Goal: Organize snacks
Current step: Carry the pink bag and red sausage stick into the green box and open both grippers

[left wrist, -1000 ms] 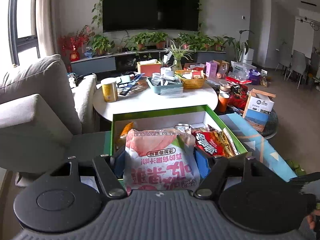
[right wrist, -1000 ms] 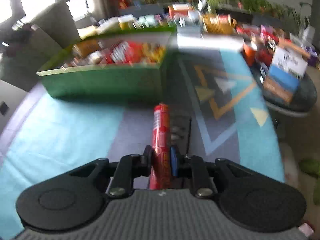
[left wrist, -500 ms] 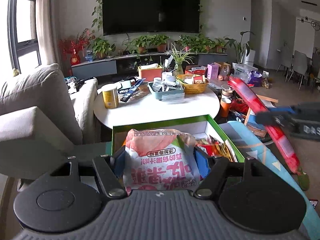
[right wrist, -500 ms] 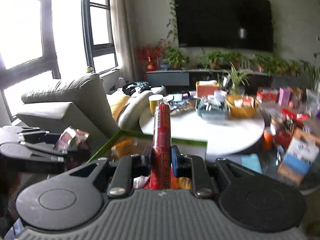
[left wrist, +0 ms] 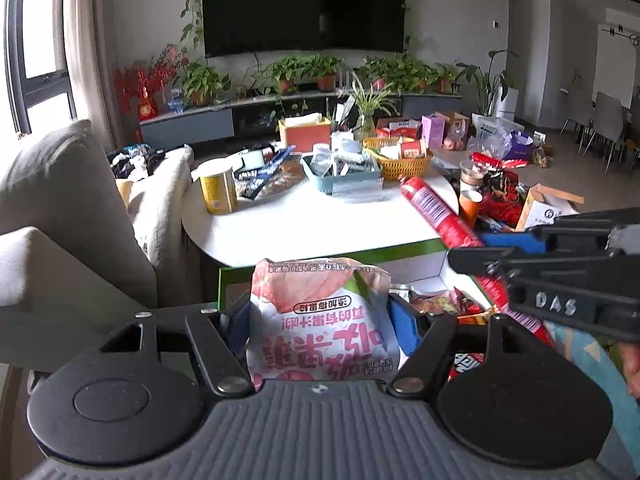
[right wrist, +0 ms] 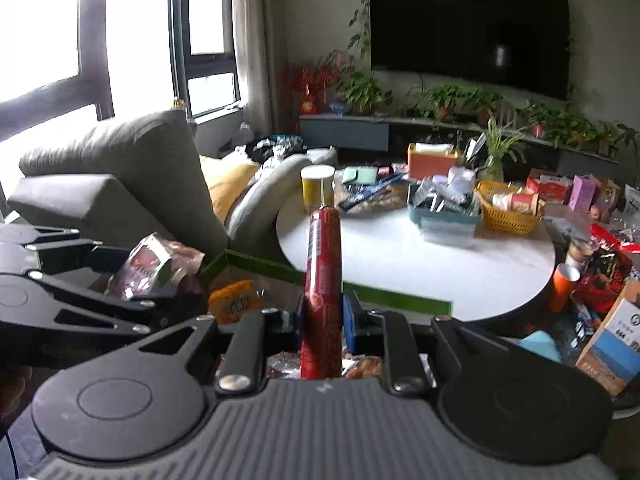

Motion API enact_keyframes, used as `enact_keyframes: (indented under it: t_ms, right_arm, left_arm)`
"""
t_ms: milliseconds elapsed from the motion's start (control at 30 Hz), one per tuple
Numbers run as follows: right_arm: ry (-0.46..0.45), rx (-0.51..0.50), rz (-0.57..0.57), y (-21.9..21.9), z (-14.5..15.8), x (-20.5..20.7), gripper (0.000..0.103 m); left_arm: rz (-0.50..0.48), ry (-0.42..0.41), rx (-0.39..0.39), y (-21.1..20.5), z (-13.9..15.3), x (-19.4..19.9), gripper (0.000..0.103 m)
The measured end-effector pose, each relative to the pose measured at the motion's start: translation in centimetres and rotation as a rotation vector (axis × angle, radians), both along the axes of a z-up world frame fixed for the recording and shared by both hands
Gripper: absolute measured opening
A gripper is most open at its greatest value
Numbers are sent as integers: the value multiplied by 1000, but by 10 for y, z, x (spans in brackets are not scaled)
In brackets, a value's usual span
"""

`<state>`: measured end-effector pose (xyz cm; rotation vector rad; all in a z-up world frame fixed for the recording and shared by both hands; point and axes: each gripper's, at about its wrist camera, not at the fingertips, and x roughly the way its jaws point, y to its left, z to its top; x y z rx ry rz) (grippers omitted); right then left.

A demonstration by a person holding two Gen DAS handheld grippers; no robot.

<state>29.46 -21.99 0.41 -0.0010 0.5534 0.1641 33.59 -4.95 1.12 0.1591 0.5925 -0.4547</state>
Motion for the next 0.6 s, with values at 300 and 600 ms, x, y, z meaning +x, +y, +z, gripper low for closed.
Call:
enact_keyframes:
  t_ms: [300,600]
  right_arm:
    - [76,32,-20,1,-26,19,18]
    - [19,36,-31,8,-17,8,36]
  left_arm:
    - [7,55,15,-5,-29,16,66]
    - [69,24,20,-7,-24,21,70]
